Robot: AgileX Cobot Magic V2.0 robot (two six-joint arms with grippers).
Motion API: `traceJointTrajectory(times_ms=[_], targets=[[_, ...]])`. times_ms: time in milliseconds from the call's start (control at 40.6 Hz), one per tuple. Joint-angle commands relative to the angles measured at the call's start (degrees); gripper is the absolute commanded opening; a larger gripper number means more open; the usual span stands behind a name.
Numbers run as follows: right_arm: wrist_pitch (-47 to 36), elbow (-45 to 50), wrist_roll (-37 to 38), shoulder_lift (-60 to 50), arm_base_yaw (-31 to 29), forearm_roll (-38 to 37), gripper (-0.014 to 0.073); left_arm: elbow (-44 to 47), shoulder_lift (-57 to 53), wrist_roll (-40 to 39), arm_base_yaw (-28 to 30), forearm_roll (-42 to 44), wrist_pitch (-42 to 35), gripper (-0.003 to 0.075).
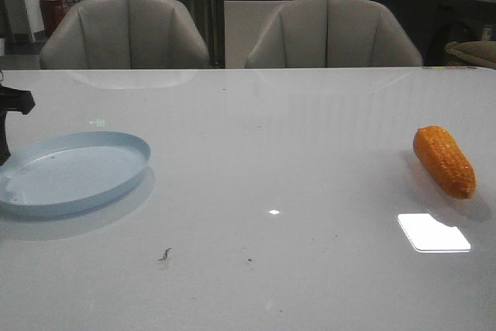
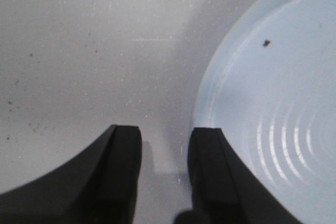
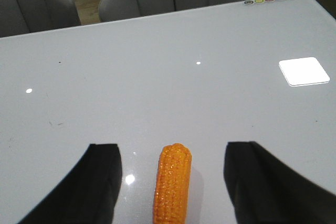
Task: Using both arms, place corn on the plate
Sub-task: 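Lower the left gripper onto the rim of the pale blue plate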
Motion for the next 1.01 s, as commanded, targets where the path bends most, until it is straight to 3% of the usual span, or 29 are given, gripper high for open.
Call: traceJointTrajectory(times_ms=[0, 418, 492, 640, 689, 984], targets=[[-4.51, -1.87, -0.13, -0.46, 0.03, -0.52, 0.0529, -1.96, -2.40, -0.15, -1.31, -0.89, -1.82, 0.0299], [-4.44, -1.87, -0.13, -0.46, 0.03, -0.52, 0.0529, -1.96, 0.85, -0.15, -2.79, -1.77, -2.85, 0.0364], [-4.44, -1.87, -0.13, -0.46, 0.03, -0.52, 0.0529, -1.96, 0.96, -0.15, -2.79, -1.77, -2.85, 0.0321], [-4.44, -1.87, -0.13, -0.46, 0.03, -0.52, 0.0529, -1.96, 0.96, -0.15, -2.79, -1.77, -2.51, 0.0078], [-4.44, -1.87, -0.13, -0.46, 0.03, -0.52, 0.0529, -1.96, 0.96, -0.15, -2.79, -1.77, -2.62, 0.0116], [-4.44, -1.87, -0.13, -0.46, 0.03, -0.52, 0.0529, -12.12, 0.96, -0.15, -2.79, -7.65, 3.54, 0.0094]])
